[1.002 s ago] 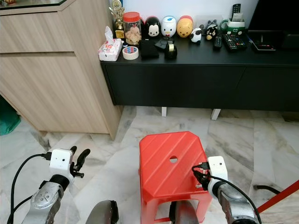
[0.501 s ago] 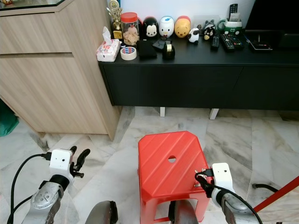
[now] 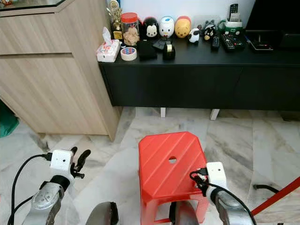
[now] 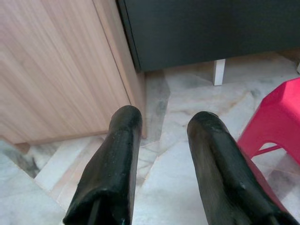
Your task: Hang keys on a hook
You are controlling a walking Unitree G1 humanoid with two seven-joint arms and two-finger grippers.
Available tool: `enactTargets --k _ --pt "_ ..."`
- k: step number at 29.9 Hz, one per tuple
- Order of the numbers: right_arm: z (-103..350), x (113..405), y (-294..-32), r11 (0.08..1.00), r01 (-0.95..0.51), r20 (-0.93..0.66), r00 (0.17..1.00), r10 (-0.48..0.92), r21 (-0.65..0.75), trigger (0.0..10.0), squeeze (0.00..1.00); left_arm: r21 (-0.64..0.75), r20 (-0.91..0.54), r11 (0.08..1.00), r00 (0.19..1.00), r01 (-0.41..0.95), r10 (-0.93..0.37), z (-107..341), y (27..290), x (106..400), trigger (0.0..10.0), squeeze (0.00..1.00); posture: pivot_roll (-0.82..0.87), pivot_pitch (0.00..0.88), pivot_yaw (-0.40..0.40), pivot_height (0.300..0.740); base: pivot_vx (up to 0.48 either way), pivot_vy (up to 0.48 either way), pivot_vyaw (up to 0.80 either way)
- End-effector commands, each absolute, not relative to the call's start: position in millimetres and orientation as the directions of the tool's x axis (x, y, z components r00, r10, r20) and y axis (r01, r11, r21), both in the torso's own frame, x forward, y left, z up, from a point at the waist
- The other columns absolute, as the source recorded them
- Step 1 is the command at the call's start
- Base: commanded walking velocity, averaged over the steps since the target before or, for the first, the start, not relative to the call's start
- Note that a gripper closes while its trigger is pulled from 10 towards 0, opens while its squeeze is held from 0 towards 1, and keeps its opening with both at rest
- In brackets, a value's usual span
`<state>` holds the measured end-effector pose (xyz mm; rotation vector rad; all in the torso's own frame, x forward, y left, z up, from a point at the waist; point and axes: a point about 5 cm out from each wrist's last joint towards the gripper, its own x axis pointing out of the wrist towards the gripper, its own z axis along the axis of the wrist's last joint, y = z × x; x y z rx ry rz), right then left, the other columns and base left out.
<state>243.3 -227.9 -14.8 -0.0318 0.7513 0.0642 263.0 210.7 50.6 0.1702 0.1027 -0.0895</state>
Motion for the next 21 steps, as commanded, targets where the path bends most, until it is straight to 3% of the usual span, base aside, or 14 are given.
enactTargets --k 1,21 --pt "-17.2 242.2 -228.1 0.998 -0.062 -0.687 0.726 0.038 -0.009 10.0 0.0 0.181 -0.118 0.978 0.99 0.102 -0.082 49.2 211.9 261.7 10.0 0.0 0.05 0.059 0.053 0.607 0.0 0.0 0.0" --pt "-13.1 238.0 -246.8 0.999 -0.018 -0.674 0.738 -0.016 -0.043 10.0 0.0 0.183 -0.124 0.977 0.989 0.106 -0.084 47.7 213.0 261.2 10.0 0.0 0.04 0.063 0.056 0.607 0.0 0.0 0.0"
